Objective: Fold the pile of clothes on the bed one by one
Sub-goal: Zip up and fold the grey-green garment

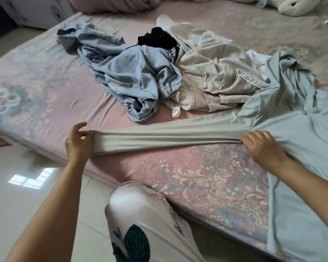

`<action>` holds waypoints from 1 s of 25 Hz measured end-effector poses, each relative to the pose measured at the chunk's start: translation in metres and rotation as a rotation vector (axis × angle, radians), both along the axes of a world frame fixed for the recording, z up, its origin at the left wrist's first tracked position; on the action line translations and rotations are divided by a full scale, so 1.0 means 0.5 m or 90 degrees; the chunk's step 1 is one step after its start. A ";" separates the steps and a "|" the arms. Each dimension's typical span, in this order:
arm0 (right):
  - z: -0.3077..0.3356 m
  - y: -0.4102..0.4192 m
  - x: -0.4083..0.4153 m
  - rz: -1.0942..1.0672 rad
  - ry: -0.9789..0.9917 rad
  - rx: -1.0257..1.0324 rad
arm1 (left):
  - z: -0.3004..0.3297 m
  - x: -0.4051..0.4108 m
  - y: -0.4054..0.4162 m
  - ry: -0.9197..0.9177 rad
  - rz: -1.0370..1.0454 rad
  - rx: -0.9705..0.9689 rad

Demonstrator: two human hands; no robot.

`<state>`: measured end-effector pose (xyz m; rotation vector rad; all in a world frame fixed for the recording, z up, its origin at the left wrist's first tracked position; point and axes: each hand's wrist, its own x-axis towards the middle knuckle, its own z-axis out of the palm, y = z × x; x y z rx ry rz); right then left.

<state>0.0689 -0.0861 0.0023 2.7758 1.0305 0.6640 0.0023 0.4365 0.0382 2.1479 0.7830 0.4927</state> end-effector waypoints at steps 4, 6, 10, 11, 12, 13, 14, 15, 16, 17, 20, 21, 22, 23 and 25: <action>0.016 0.010 0.009 0.006 -0.001 -0.058 | -0.036 -0.019 -0.005 0.006 -0.020 0.009; 0.027 0.007 0.007 0.010 0.013 -0.058 | -0.034 -0.023 -0.007 -0.004 0.008 0.004; 0.041 -0.006 -0.009 0.034 0.110 -0.058 | -0.038 -0.023 -0.013 0.131 -0.078 0.140; 0.045 0.004 -0.011 0.007 0.123 -0.035 | -0.033 -0.016 -0.017 0.177 -0.067 0.162; 0.048 0.022 -0.009 -0.042 0.147 0.003 | -0.027 -0.007 -0.017 0.219 -0.043 0.161; 0.052 0.043 -0.004 -0.108 0.197 0.028 | -0.021 0.002 -0.017 0.263 -0.024 0.154; 0.058 0.064 0.003 -0.189 0.276 0.028 | -0.011 0.010 -0.017 0.310 -0.018 0.152; 0.056 0.081 0.009 -0.264 0.378 -0.001 | -0.007 0.017 -0.011 0.347 -0.023 0.139; 0.052 0.092 0.013 -0.315 0.466 -0.037 | 0.000 0.024 -0.009 0.375 -0.030 0.115; 0.048 0.100 0.016 -0.337 0.516 -0.066 | 0.006 0.029 -0.006 0.395 -0.033 0.084; 0.050 0.097 0.012 -0.323 0.550 -0.053 | 0.035 0.034 -0.013 0.368 -0.055 -0.056; 0.055 0.088 0.009 -0.317 0.545 -0.023 | 0.048 0.034 -0.022 0.301 -0.073 -0.161; 0.058 0.076 0.006 -0.312 0.532 0.006 | 0.070 0.033 -0.040 0.229 -0.081 -0.283; 0.061 0.060 0.000 -0.308 0.517 0.055 | 0.101 0.035 -0.066 0.162 -0.085 -0.388; 0.071 0.009 -0.009 -0.309 0.511 0.254 | 0.160 0.063 -0.143 0.093 -0.109 -0.454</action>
